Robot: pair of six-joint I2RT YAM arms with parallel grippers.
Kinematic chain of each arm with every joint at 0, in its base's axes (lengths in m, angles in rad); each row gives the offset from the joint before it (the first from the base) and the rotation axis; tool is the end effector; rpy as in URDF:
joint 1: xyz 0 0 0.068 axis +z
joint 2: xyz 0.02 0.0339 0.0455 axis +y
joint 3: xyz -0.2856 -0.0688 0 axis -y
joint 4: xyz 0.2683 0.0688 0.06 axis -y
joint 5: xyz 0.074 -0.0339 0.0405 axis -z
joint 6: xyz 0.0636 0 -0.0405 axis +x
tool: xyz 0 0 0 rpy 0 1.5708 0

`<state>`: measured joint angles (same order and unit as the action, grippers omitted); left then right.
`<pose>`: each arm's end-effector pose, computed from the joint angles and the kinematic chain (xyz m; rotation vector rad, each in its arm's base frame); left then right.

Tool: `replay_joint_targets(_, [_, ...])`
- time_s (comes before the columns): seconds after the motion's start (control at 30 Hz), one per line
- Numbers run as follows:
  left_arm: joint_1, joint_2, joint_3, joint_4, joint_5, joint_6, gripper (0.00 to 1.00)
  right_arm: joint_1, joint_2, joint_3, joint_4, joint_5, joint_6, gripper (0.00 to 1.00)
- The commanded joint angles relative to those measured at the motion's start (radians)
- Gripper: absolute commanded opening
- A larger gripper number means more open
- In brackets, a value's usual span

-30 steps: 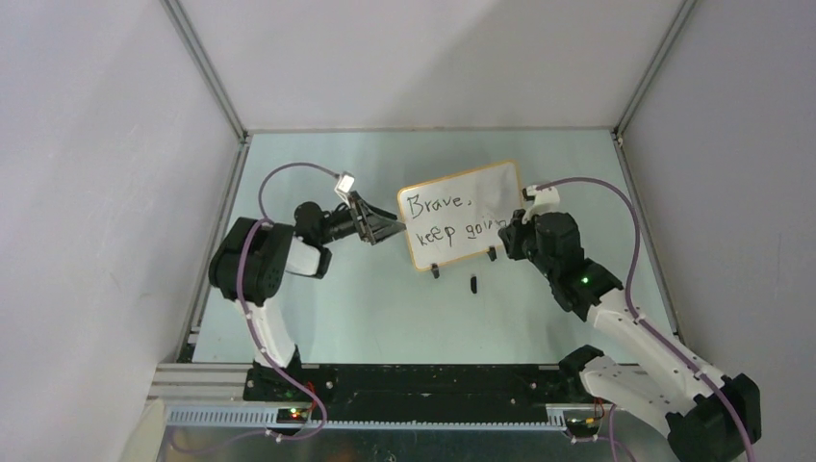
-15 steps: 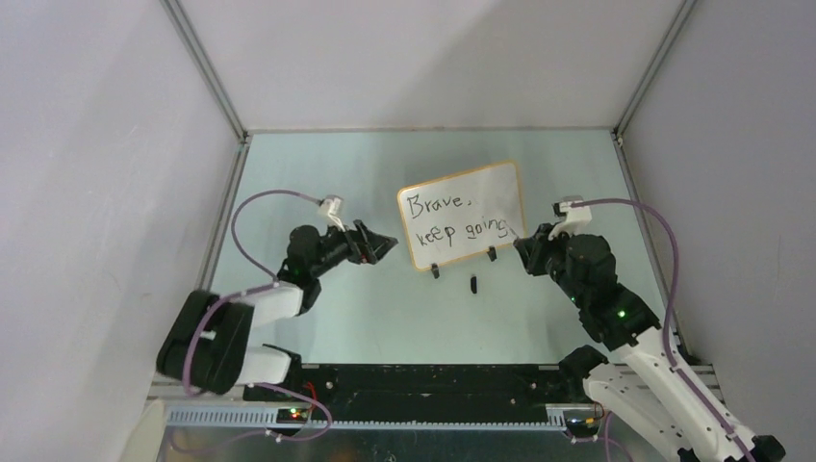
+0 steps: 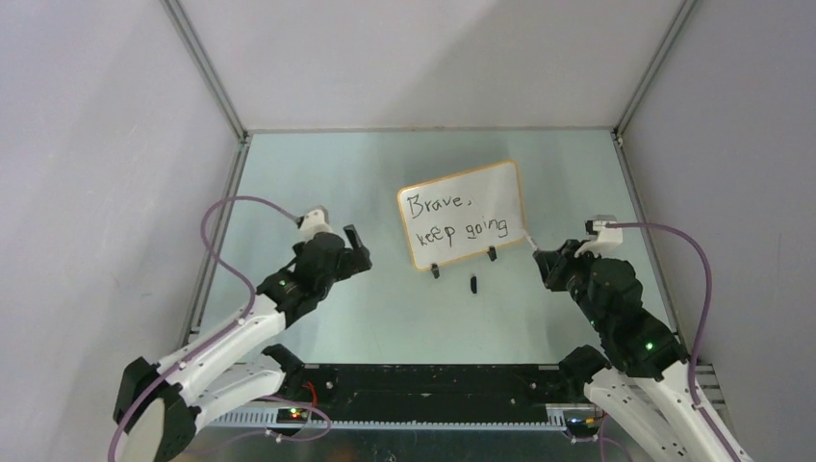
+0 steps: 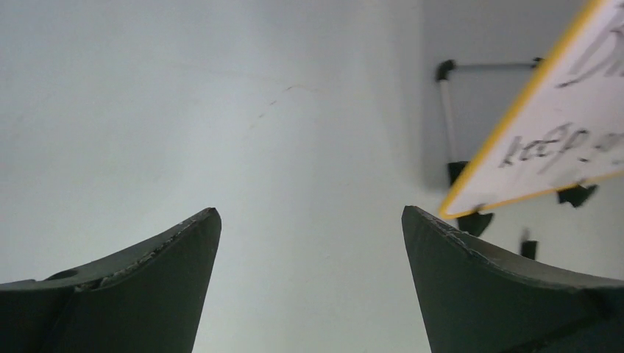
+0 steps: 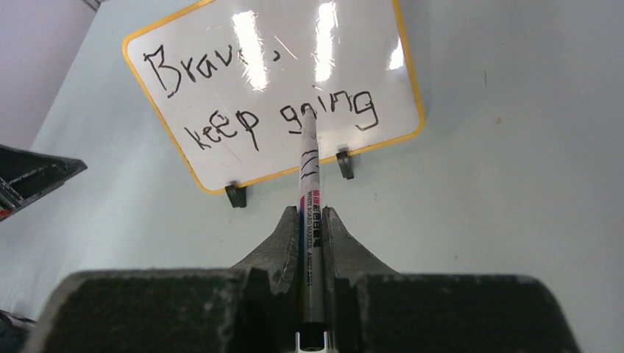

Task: Write a sentence on the whiteboard
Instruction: Pick up the pen cap from the center of the board.

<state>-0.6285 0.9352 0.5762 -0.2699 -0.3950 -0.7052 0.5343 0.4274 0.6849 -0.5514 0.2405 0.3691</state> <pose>0.2005 -0.1155 0.2272 -0.3018 2.1431 -0.3395 0.1232 0.0553 0.3189 0.0128 1.8753 0.4020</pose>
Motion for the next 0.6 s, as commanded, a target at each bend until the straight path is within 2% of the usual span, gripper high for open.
replay_joint_targets(0.0, [0.003, -0.103, 0.039, -0.239, -0.133, -0.177, 0.96, 0.004, -0.051, 0.013, -0.039, 0.043, 0.031, 0.0])
replay_joint_targets(0.1, [-0.03, -0.123, 0.059, -0.259, -0.088, -0.273, 0.89, 0.004, -0.071, 0.016, -0.052, 0.055, 0.041, 0.0])
replay_joint_targets(0.13, [-0.053, -0.107, 0.087, -0.274, -0.083, -0.301, 0.84, 0.003, -0.081, 0.017, -0.057, 0.071, 0.046, 0.0])
replay_joint_targets(0.2, [-0.099, -0.054, 0.146, -0.328, -0.085, -0.372, 0.8, 0.004, -0.093, 0.031, -0.074, 0.097, 0.061, 0.0])
replay_joint_targets(0.3, [-0.19, 0.088, 0.264, -0.427, -0.138, -0.448, 0.81, 0.002, -0.113, 0.046, -0.107, 0.133, 0.076, 0.0])
replay_joint_targets(0.4, [-0.296, 0.232, 0.443, -0.526, -0.182, -0.496, 0.81, 0.002, -0.13, 0.063, -0.142, 0.178, 0.082, 0.0])
replay_joint_targets(0.57, [-0.375, 0.517, 0.666, -0.527, -0.143, -0.471, 0.81, 0.004, -0.174, 0.065, -0.158, 0.218, 0.098, 0.0])
